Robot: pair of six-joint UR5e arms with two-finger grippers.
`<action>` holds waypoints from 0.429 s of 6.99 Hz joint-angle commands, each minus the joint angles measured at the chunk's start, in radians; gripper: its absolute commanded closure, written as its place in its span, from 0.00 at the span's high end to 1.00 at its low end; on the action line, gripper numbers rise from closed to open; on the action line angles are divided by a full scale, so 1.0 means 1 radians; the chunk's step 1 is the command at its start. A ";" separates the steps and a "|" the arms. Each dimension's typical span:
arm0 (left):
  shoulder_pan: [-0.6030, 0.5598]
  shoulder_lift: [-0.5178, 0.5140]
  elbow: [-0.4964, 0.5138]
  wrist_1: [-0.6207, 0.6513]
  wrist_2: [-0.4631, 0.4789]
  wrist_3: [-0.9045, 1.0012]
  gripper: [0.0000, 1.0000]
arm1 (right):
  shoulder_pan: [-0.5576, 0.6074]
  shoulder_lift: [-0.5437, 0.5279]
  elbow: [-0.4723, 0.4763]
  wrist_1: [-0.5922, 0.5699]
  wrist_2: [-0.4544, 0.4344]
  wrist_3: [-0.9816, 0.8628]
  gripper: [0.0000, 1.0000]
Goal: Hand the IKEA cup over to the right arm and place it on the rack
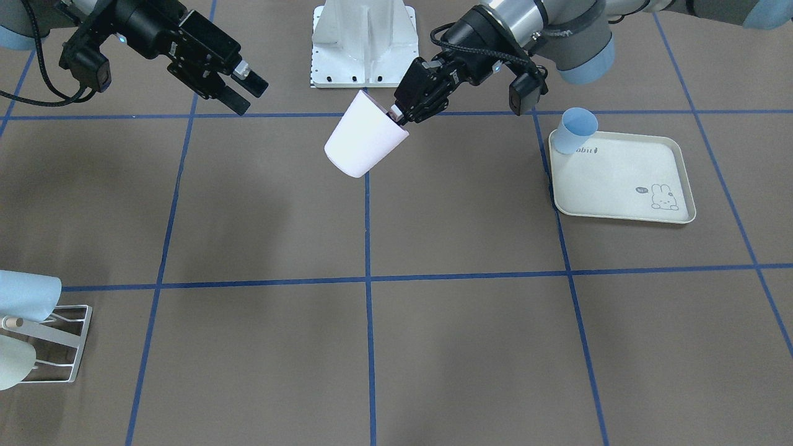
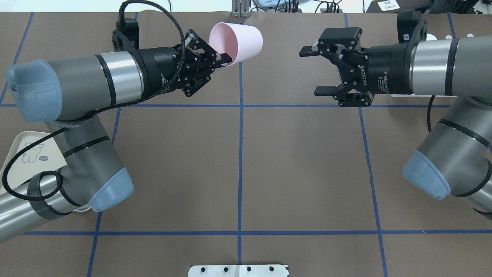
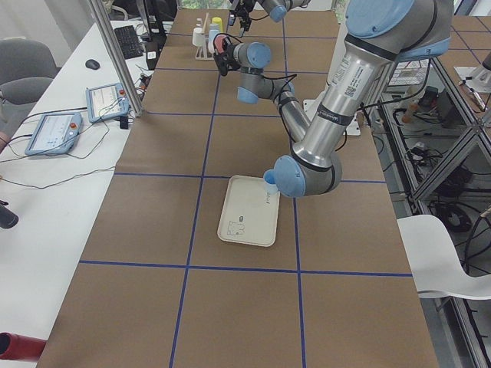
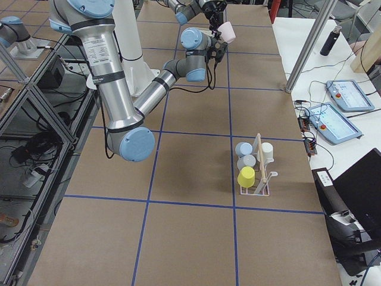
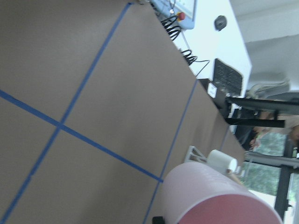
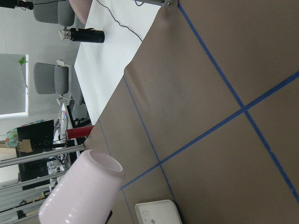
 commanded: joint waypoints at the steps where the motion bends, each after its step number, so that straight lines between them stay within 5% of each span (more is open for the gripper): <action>1: 0.057 0.001 0.095 -0.255 0.096 -0.042 0.00 | -0.002 0.031 -0.055 0.127 -0.017 0.165 1.00; 3: 0.093 -0.002 0.141 -0.396 0.139 -0.041 0.00 | -0.016 0.079 -0.070 0.131 -0.026 0.274 1.00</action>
